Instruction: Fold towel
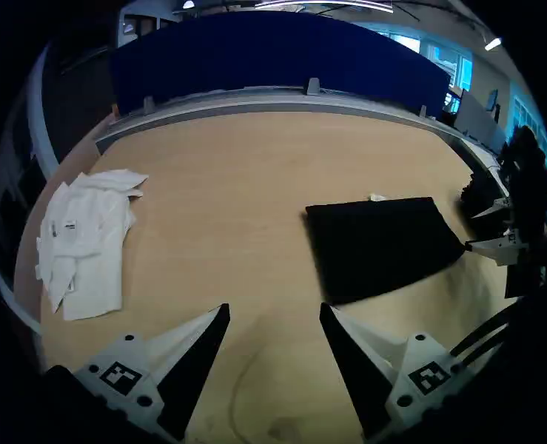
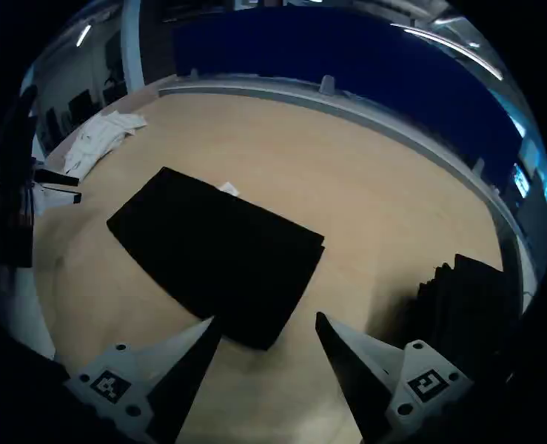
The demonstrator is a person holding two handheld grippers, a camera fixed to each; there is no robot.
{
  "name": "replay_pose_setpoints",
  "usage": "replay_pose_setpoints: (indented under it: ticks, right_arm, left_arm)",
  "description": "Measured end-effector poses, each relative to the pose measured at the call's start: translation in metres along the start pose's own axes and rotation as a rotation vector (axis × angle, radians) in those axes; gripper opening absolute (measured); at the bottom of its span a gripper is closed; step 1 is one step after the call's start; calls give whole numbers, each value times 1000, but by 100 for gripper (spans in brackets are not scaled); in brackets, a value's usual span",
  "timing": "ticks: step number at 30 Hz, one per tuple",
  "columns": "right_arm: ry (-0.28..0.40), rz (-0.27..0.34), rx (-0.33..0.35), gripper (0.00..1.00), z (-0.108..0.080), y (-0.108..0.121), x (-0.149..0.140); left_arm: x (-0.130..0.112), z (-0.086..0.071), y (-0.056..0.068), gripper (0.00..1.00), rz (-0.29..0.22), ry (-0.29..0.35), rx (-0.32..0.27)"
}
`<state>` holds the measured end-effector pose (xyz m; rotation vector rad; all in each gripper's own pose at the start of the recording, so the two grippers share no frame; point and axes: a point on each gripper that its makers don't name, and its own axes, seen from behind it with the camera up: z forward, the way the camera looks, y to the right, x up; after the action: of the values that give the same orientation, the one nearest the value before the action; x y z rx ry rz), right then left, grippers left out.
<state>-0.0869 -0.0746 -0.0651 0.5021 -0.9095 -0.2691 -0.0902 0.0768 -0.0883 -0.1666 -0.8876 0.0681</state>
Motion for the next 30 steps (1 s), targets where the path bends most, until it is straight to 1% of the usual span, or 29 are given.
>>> replay_pose_setpoints:
  ticks: [6, 12, 14, 21, 24, 26, 28, 30]
  right_arm:
    - [-28, -61, 50, 94, 3, -9, -8]
    - [-49, -93, 85, 89, 7, -11, -14]
    - [-57, -107, 93, 85, 8, -11, -16]
    - [-91, -160, 120, 62, 10, -14, -27]
    - [-106, -164, 128, 51, 11, -13, -31]
    - [-114, -162, 132, 49, 11, -12, -33]
    - [-121, -161, 136, 49, 11, -12, -34]
    - [-126, -162, 138, 40, 11, -11, -35]
  left_arm:
    - [-20, -24, -14, 90, -32, -4, 33]
    - [-38, -44, -24, 90, -65, -15, 62]
    - [-42, -50, -26, 90, -78, -15, 69]
    - [-57, -65, -31, 90, -117, -24, 85]
    - [-61, -71, -33, 90, -126, -25, 93]
    - [-63, -74, -34, 90, -133, -24, 97]
    - [-64, -77, -36, 90, -141, -24, 100]
    - [-66, -79, -37, 90, -148, -25, 102]
